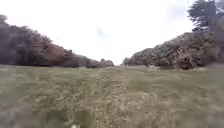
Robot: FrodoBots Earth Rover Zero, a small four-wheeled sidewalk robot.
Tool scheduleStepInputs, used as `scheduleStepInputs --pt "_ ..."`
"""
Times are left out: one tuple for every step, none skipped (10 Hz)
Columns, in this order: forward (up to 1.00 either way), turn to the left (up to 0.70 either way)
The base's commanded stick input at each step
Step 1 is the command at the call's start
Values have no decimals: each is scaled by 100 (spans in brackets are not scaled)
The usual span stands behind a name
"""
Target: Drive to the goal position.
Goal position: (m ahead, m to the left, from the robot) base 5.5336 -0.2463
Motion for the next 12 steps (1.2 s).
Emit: scheduleStepInputs --pt "100 0" --pt "100 0" --pt "100 0" --pt "100 0" --pt "100 0" --pt "100 0" --pt "100 0" --pt "100 0" --pt "100 0" --pt "100 0" --pt "100 0" --pt "100 0"
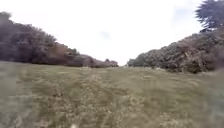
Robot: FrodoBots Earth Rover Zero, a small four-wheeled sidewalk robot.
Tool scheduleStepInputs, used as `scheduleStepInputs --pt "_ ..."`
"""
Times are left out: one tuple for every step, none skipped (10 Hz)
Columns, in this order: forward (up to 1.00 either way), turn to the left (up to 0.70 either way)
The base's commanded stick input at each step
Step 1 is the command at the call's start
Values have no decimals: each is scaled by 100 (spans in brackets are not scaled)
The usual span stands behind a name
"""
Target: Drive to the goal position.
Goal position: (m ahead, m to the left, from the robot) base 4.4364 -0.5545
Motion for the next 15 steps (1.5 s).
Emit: scheduleStepInputs --pt "100 0" --pt "100 0" --pt "100 0" --pt "100 0" --pt "100 0" --pt "100 0" --pt "100 0" --pt "100 0" --pt "100 0" --pt "100 0" --pt "100 0" --pt "100 0" --pt "100 0" --pt "100 0" --pt "100 0"
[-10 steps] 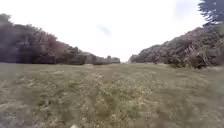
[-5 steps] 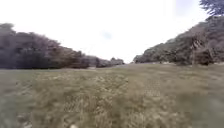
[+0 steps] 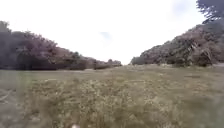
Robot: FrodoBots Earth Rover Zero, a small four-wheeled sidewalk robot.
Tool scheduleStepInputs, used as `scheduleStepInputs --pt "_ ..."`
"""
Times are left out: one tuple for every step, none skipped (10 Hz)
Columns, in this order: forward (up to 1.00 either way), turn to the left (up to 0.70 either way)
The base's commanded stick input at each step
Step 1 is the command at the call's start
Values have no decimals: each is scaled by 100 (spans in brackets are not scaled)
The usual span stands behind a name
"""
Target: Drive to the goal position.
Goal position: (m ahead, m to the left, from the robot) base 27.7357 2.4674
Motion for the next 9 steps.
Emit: scheduleStepInputs --pt "100 0" --pt "100 0" --pt "100 -1" --pt "100 -3" --pt "100 -20" --pt "100 -29" --pt "100 -38" --pt "100 -35" --pt "100 -4"
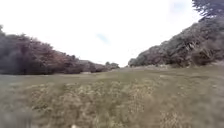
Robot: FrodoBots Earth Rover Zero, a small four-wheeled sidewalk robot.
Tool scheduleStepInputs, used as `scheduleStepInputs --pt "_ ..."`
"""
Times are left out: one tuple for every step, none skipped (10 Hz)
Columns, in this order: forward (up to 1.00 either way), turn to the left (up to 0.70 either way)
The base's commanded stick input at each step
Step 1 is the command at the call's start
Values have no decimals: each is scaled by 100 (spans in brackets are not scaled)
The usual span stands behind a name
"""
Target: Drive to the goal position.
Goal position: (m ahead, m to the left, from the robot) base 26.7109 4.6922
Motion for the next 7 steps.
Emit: scheduleStepInputs --pt "100 -2" --pt "100 0" --pt "100 0" --pt "100 0" --pt "100 0" --pt "100 0" --pt "100 0"
